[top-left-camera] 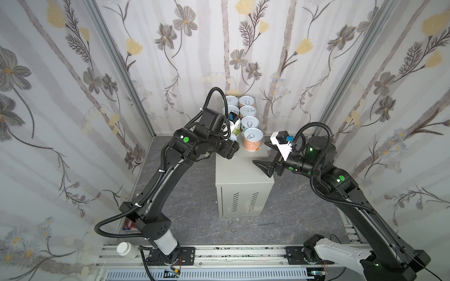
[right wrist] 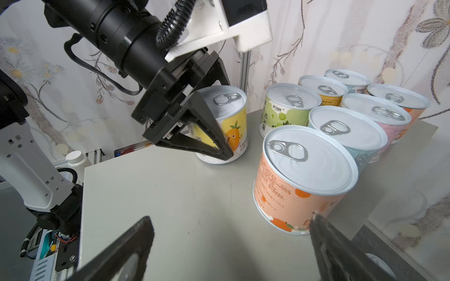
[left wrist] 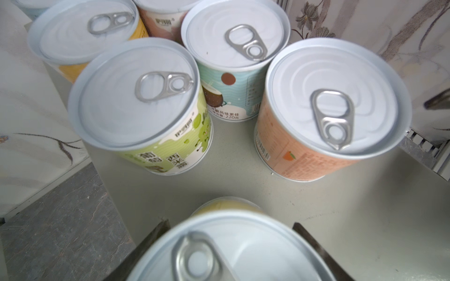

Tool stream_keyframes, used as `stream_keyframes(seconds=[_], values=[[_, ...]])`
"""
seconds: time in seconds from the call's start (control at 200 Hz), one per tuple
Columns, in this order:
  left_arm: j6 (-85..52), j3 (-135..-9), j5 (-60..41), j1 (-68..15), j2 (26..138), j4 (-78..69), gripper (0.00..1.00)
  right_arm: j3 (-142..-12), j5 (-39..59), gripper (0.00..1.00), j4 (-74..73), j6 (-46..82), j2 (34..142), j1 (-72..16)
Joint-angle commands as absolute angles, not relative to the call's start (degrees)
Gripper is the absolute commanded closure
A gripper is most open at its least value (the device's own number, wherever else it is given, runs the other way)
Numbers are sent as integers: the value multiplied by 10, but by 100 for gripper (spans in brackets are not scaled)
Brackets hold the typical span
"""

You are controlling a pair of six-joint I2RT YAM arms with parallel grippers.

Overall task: Place and organize the canned foods onto the counter
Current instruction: 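Set the yellow-label can down at the near end of the group, then push the yellow-label can toward the group while the right gripper closes in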

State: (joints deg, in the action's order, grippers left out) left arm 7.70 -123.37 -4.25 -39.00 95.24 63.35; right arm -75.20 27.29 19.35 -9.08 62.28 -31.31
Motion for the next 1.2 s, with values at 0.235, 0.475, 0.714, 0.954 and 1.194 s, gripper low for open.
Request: stream_keyframes(seconds=[0.235, 0.475, 0.714, 0.954, 1.194], values=[[87, -1237, -37, -390, 957, 616, 20, -739, 263, 0, 167, -100, 616, -314], [103, -1204, -63, -391, 917, 566, 12, -737, 265, 0, 160, -99, 625, -313], [115, -1063, -13, -389, 801, 443, 0, -733, 254, 0, 133, -87, 634, -313], [139, -785, -34, -389, 589, 196, 0, -666, 208, 0, 33, -27, 594, -315], [149, -698, -99, -386, 536, 127, 0, -628, 185, 0, -11, 12, 583, -317]])
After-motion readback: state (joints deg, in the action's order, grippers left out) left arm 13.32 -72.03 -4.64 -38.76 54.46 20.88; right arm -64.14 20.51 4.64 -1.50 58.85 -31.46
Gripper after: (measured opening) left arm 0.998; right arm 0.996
